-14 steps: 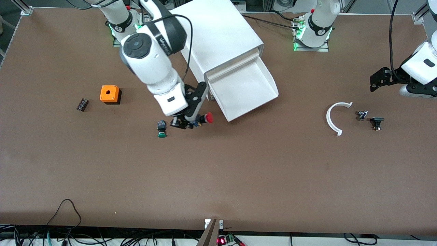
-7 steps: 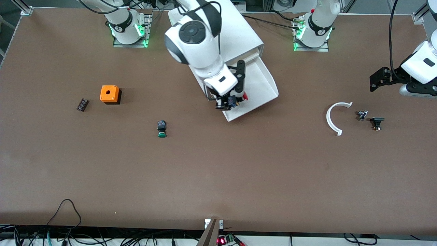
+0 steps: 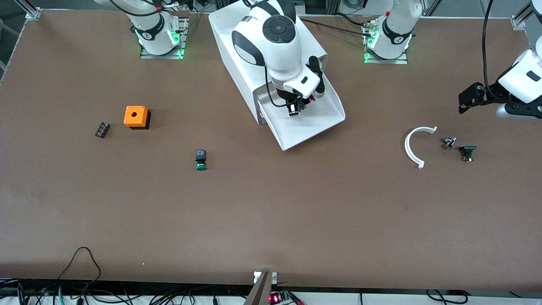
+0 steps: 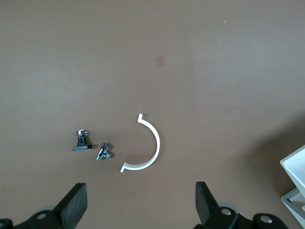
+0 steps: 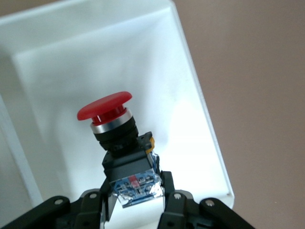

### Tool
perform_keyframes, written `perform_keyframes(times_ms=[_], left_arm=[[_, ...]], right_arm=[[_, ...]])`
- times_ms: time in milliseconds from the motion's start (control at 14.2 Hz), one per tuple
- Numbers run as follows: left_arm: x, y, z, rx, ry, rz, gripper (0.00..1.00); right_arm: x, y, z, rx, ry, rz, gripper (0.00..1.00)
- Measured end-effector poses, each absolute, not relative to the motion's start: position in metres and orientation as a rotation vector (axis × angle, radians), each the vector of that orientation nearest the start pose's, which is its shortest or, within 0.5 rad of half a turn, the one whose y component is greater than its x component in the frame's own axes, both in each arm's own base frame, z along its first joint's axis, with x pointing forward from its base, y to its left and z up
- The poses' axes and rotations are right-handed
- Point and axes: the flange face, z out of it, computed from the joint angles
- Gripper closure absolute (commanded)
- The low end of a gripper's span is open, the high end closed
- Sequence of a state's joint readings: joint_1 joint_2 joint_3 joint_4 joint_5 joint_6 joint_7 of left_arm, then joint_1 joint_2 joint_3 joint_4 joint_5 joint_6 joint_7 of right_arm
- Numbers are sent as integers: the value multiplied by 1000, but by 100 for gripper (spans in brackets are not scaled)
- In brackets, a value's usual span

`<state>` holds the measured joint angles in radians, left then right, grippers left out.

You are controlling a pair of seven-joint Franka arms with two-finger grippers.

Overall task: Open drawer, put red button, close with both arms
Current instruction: 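Lower the red button into the open drawer and open the right gripper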

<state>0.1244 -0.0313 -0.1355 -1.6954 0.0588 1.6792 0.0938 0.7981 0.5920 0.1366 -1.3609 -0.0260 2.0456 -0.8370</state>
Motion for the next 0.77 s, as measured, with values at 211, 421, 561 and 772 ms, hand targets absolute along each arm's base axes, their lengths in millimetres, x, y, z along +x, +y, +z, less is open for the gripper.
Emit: perform_keyframes(times_ms=[211,421,561,772], left_arm=[[556,-2,593,-3072,172,-58,0],[556,-2,593,-3072,172,-62,0],[556,-2,593,-3072,172,-62,0],[556,-2,593,-3072,172,-64,0]], right_arm=[[457,568,369,2002,2453,95,69],[462,565,351,2008,2442,58,68],[461,566,338,2004,2441,33,60],[455,572,333,2019,2414,27,0]])
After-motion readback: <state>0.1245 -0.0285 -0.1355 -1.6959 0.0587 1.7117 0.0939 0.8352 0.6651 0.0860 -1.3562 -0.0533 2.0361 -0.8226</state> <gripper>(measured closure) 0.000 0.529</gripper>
